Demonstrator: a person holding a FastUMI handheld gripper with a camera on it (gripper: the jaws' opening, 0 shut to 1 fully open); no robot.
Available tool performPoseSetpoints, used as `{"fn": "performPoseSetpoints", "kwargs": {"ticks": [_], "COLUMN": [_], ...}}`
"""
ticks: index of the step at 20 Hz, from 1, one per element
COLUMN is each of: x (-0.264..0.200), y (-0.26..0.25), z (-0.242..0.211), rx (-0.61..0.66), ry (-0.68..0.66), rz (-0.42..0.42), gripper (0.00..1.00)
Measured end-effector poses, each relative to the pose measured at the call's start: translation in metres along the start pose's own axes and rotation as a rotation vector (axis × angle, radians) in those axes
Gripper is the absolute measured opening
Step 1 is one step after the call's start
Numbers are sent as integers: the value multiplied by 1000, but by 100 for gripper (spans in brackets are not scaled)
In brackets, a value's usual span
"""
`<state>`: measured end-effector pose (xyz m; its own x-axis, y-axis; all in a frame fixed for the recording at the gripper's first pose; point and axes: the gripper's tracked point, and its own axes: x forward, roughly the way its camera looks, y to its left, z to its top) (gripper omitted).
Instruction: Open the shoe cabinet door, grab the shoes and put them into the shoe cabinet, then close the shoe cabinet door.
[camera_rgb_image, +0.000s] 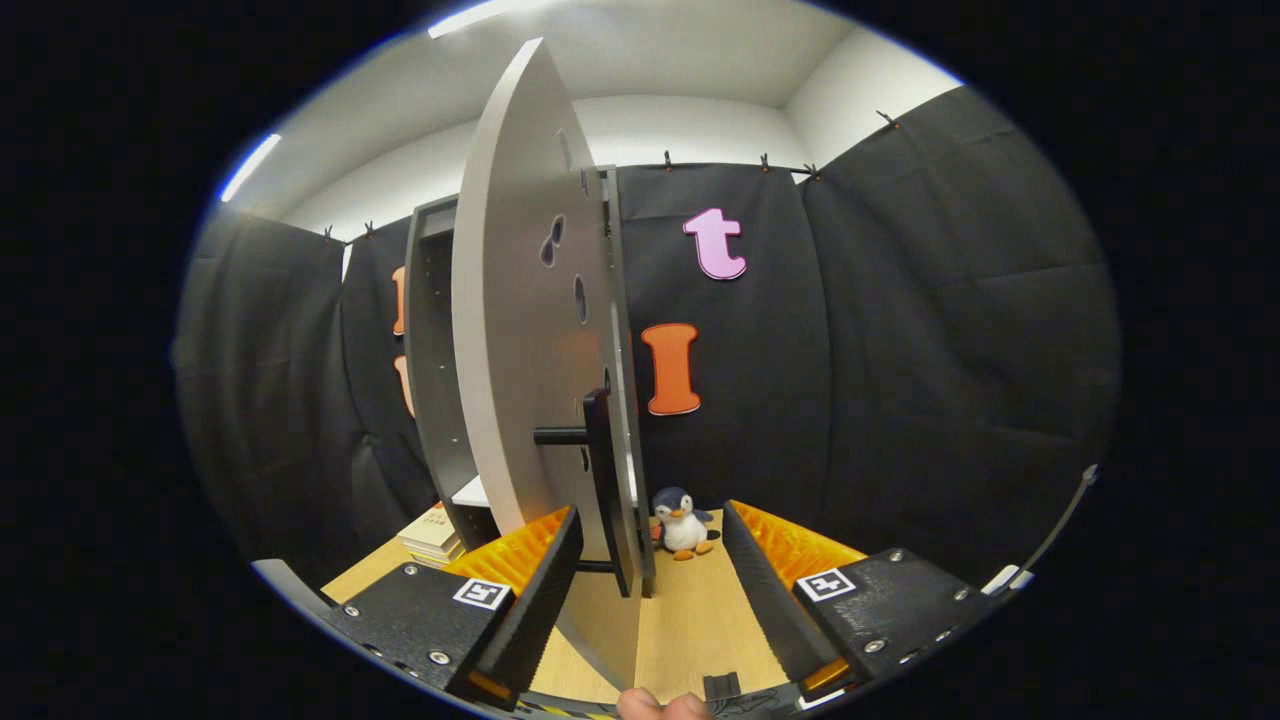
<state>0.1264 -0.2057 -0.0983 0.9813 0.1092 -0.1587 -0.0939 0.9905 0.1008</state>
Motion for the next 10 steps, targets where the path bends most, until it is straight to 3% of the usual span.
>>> {"fn": "performPoseSetpoints", "kwargs": {"ticks": [10], "x": [20], "y": [109], "z": [-9], "rx": [-3], "ry": [27], "rz": [46], "gripper": [89]}}
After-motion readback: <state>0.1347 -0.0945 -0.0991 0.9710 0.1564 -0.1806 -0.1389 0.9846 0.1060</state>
